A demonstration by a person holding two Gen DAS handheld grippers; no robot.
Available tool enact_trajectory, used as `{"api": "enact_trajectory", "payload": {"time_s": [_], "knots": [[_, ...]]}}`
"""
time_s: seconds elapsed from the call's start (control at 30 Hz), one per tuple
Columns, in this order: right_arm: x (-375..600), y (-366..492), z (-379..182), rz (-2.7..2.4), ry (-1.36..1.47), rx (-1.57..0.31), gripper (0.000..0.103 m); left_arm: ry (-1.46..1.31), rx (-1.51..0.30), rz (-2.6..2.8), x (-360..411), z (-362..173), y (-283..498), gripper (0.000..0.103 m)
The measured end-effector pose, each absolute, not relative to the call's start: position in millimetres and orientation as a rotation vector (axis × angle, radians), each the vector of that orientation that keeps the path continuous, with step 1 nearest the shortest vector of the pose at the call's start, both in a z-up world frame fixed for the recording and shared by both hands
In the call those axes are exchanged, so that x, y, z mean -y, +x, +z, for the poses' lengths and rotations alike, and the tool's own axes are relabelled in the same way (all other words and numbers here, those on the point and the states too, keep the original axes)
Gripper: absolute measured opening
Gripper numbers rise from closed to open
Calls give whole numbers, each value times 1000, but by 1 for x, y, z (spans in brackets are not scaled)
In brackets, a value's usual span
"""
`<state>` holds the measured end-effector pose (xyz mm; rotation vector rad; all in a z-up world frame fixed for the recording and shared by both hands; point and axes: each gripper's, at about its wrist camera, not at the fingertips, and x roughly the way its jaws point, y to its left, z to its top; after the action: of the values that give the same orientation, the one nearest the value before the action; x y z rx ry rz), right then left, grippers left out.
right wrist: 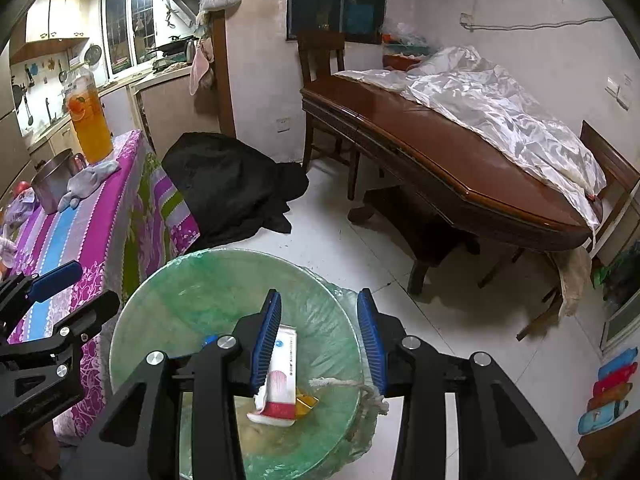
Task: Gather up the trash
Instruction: 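Open both grippers to drop the cap and medicine box into the bin, then move both tools back over the table toward the remaining trash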
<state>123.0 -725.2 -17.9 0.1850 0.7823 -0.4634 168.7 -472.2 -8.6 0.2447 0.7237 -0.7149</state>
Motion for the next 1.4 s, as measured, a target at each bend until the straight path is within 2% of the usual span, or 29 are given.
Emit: {"api": "enact_trajectory", "payload": {"time_s": [0.2, 0.43, 0.53, 0.67, 0.97, 1.13, 1.4], "knots": [[723, 119, -18, -464, 186, -776, 43, 245, -723, -711, 471, -8, 170, 62], [709, 111, -9, -456, 179, -741, 62, 236, -712, -697, 458, -7, 169, 63], [695, 107, -1, -443, 167, -711, 76, 229, -703, -690, 449, -4, 168, 66], [670, 103, 13, -427, 140, -659, 84, 225, -693, -678, 435, 0, 168, 70], [570, 108, 41, -284, 78, -497, 87, 241, -671, -593, 373, 2, 178, 73], [501, 132, 40, -132, 56, -453, 87, 214, -673, -452, 290, 0, 200, 73], [402, 185, 31, 78, 34, -481, 87, 97, -705, -223, 144, 4, 238, 73]]}}
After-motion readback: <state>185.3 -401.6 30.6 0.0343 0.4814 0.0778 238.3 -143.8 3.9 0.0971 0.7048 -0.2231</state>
